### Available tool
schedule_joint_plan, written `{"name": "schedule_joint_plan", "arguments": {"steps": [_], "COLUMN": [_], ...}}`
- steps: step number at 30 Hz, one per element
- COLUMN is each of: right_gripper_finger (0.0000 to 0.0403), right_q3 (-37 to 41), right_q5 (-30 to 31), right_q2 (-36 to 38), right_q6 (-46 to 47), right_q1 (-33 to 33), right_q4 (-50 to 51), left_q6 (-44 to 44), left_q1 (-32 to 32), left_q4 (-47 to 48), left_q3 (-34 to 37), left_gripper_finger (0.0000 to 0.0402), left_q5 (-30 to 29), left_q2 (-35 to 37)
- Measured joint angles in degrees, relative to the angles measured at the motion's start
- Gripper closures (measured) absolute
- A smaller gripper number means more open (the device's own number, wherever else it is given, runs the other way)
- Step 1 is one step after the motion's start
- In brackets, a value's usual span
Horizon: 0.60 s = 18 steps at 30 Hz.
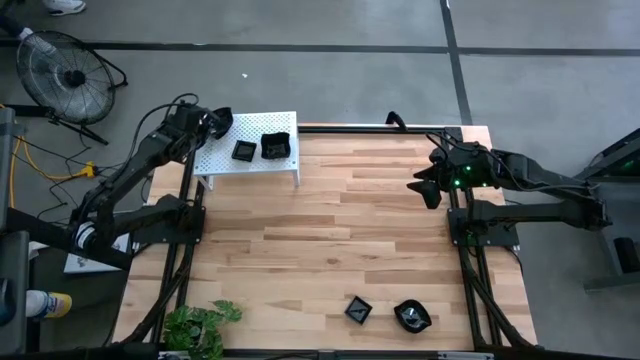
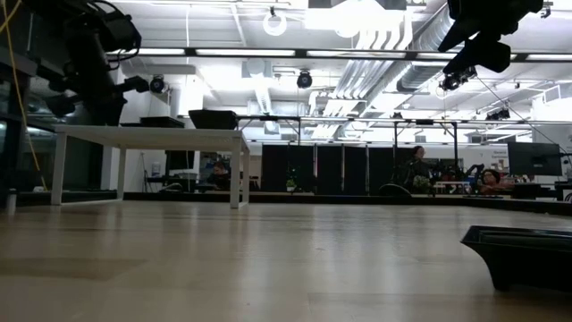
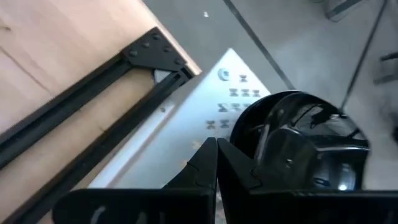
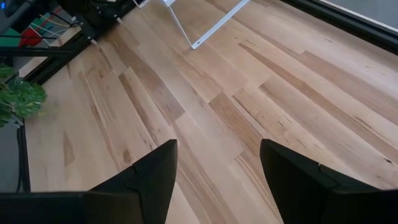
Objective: Pick & Place Mini shaped plates
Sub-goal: Stack the black leaf shaped plate on top of the black leaf shaped plate on the shelf
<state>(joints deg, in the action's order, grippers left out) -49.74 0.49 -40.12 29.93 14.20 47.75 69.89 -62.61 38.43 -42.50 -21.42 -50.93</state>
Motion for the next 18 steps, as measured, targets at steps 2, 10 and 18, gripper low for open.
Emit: {"name": "schedule_joint_plan", "arguments": {"steps": [2,10,18], "right_gripper_finger": [0.0178,0.0178,0.0178], "right_q3": [0.00,0.00,0.00], "right_q5": [0.02,0.55,0.57], "right_q2": [0.00,0.00,0.00], "right_q6": [0.00,-0.94,-1.70], "right_q1": [0.00,0.00,0.00], "right_q4": [0.00,0.00,-0.02], "left_q6": [-0.20,-1.20,-2.24], "left_q1": [0.00,0.00,0.00], "left_q4": [-1.13,-1.77,-3.01], "left_q3": [0.00,0.00,0.00], "left_gripper_finger": [0.0401,0.0401,0.0401], "left_q5": [0.57,2.59,0.77], "left_q2": [0.42,3.56,5.09]}}
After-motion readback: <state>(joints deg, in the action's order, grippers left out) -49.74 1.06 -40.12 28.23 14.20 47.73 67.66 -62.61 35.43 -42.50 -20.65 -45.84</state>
